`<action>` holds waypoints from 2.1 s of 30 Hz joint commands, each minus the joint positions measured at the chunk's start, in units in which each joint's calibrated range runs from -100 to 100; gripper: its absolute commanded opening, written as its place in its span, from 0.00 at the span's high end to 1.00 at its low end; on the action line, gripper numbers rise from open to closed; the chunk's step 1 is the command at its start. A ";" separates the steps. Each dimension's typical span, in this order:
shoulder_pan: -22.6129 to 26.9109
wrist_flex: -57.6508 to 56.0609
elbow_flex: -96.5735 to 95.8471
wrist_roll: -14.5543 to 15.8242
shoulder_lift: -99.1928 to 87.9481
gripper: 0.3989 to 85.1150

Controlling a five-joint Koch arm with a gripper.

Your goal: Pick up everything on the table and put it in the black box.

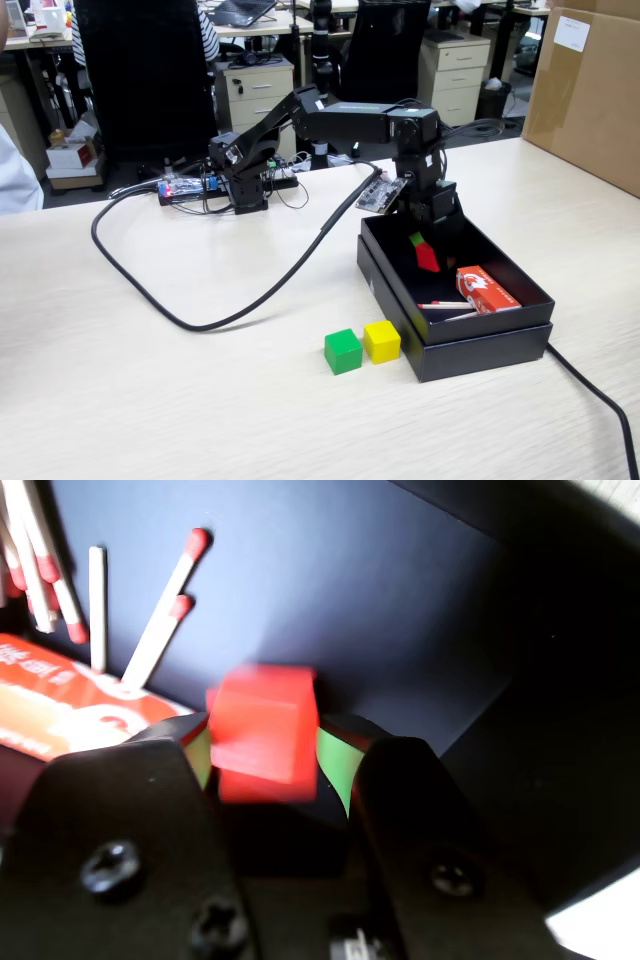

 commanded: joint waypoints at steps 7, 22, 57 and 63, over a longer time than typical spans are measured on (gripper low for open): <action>-0.10 -0.18 -0.51 -0.29 -10.51 0.48; -13.38 0.51 -4.86 -3.32 -26.46 0.44; -15.43 0.60 18.81 -6.64 16.57 0.60; -15.63 0.51 18.90 -6.64 16.80 0.82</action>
